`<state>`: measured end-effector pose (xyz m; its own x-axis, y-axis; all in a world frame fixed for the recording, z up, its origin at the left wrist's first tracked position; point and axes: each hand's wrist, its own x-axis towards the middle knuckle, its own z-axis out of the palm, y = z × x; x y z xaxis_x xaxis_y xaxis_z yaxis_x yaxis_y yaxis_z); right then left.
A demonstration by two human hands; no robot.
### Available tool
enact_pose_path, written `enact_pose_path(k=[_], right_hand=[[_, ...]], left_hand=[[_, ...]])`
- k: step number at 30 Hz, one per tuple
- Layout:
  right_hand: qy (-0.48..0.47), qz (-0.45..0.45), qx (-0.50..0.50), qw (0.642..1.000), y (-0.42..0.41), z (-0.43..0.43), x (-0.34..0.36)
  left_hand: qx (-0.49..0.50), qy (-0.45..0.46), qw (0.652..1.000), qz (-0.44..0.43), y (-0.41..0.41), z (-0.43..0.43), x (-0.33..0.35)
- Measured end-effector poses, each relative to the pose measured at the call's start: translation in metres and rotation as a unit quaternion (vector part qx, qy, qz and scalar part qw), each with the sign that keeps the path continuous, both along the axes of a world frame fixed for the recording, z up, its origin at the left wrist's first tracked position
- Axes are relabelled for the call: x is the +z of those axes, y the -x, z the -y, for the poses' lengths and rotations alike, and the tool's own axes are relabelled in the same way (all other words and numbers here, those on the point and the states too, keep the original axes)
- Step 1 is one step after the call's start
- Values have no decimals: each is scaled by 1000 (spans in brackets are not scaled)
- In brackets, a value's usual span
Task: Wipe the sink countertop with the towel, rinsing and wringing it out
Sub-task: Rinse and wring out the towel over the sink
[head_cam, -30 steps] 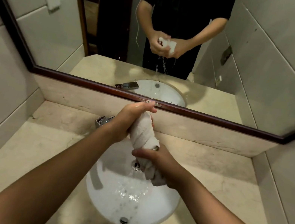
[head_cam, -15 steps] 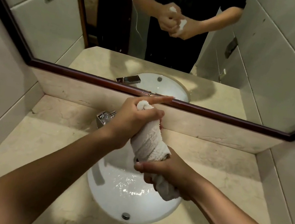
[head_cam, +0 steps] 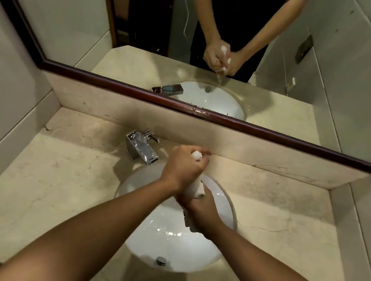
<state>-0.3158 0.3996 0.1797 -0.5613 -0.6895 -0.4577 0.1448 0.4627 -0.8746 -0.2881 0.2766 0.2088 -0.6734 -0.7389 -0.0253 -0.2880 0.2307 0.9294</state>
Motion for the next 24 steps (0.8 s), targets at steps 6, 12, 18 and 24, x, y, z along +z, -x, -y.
enact_pose_path(k=[6,12,18,24], right_hand=[[-22,2,-34,999,-8,-8,-40],[-50,-5,-24,998,-7,-8,-53],[-84,-1,-12,996,-8,-11,-49],[-72,100,33,992,4,-18,3]], left_hand=[[9,-76,995,61,1,-5,-34],[17,-117,988,95,0,-5,-43],[5,-168,981,94,1,-2,-59],[-164,-300,938,57,-15,28,-16]])
